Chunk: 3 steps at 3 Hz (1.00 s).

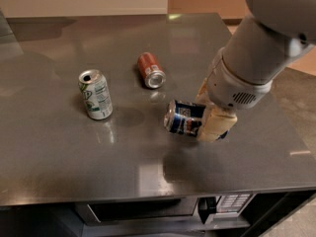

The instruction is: Place pepsi can upright

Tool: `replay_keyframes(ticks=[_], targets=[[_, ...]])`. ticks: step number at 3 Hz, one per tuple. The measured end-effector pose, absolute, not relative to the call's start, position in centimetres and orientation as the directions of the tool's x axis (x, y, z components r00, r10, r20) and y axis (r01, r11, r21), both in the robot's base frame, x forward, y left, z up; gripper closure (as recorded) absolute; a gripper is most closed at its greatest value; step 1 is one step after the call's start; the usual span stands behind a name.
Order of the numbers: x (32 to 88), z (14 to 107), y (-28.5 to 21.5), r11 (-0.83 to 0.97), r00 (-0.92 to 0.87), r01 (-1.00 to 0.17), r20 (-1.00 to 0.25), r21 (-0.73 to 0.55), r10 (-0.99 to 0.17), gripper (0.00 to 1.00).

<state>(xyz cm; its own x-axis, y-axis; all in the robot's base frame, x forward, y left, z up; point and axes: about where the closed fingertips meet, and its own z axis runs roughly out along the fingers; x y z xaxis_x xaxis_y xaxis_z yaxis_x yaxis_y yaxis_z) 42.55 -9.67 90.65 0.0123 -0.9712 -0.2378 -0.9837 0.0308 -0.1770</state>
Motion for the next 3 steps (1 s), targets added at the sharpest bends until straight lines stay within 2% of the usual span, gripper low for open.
replay_keyframes(ticks=[1,2,3], targets=[[44.2,92.6,-8.7,-0.115,0.184,-0.963,-0.281,-0.246,-0.942,1.00],[45.6,94.1,-8.1,-0.257,0.359,-0.900,-0.263,-0.352,-0.895,1.00],[45.5,94.3,-8.0,-0.333,0.435,-0.865,-0.229,-0.376,-0.871,1.00]])
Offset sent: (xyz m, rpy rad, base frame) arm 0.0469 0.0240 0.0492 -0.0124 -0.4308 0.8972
